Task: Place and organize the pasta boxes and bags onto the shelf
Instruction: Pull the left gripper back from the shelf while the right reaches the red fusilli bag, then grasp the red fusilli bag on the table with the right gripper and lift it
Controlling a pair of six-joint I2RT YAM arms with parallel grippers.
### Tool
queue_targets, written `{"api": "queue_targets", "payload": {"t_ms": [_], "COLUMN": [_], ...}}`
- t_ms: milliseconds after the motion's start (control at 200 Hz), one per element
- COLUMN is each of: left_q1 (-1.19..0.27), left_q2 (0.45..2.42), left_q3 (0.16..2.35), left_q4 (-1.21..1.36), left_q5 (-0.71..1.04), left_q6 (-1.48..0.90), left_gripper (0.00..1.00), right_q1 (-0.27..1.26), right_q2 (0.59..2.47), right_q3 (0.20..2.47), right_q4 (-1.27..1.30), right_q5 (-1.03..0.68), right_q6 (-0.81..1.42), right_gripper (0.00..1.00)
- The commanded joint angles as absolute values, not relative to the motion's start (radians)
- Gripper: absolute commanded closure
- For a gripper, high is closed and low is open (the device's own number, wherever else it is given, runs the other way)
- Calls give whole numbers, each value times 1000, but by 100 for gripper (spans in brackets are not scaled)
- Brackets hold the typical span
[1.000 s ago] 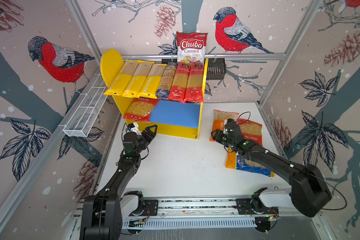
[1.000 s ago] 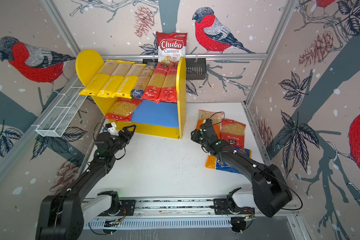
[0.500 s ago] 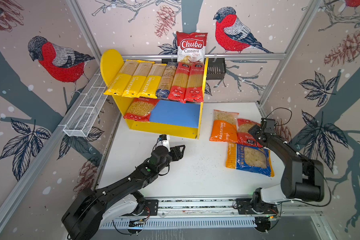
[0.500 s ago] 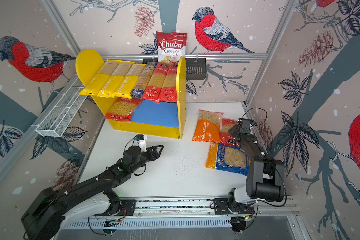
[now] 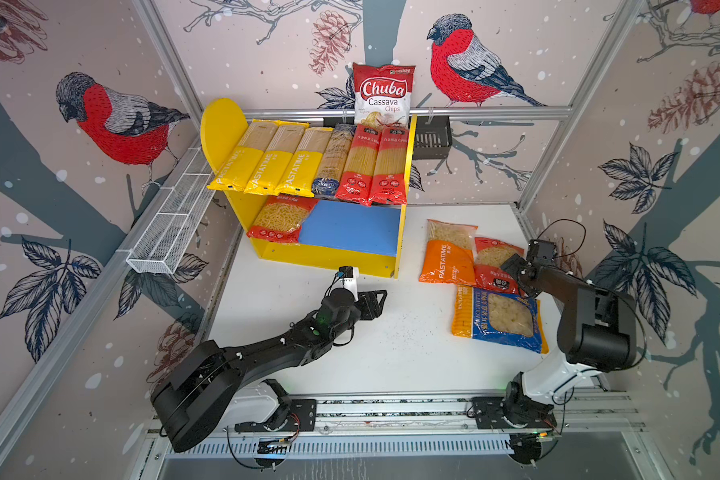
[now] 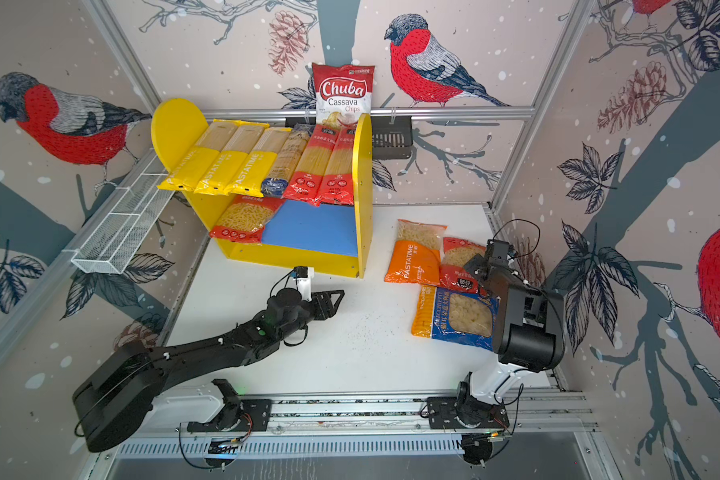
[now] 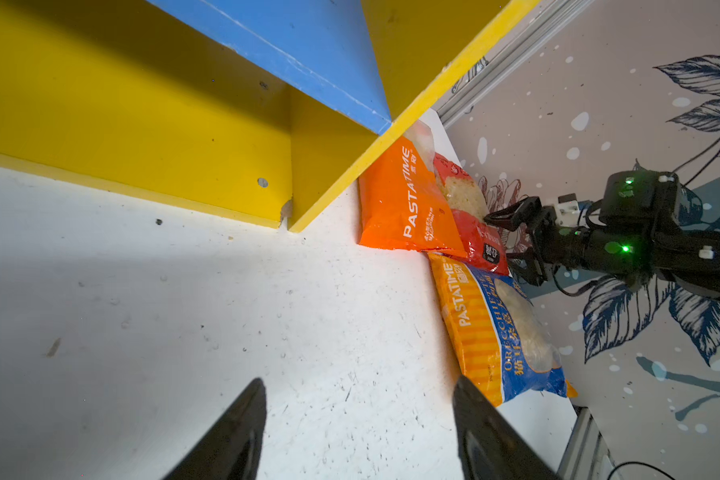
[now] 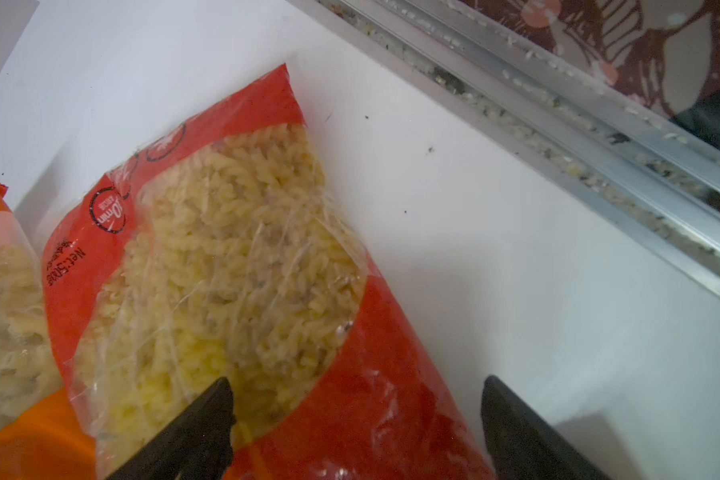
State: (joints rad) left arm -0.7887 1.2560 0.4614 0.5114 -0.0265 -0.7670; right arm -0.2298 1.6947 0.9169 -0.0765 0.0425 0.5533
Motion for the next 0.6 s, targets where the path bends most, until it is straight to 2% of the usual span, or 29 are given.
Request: {"api": "queue_targets", "payload": {"t_ms": [0,100,295,465,595], "left_q1": [-790,-790,-790,-790,-790], "left_q2": [1259,1259,1261,1254,1249], "left_q3": [469,468,469,472,472], "left_q4": [565,567,572,568,561], "left_q5": [-23,-28,-31,-40,-48], "left_q6": [-755,-755,-758,-756,-760], "left_gripper": [30,30,30,30,30], "right_q1": [-229,-230,-227,-217,-202], "right_q2": [1726,1743,1713,1657,1607], "right_q3": [932,924,915,920,926], "right_q4": [-41,-32,-21,-32,-41], "right_q5": [-40,-70,-113,-105,-113], "right_q6": [535,531,529,535,546], "right_gripper": [10,18,40,64,76]}}
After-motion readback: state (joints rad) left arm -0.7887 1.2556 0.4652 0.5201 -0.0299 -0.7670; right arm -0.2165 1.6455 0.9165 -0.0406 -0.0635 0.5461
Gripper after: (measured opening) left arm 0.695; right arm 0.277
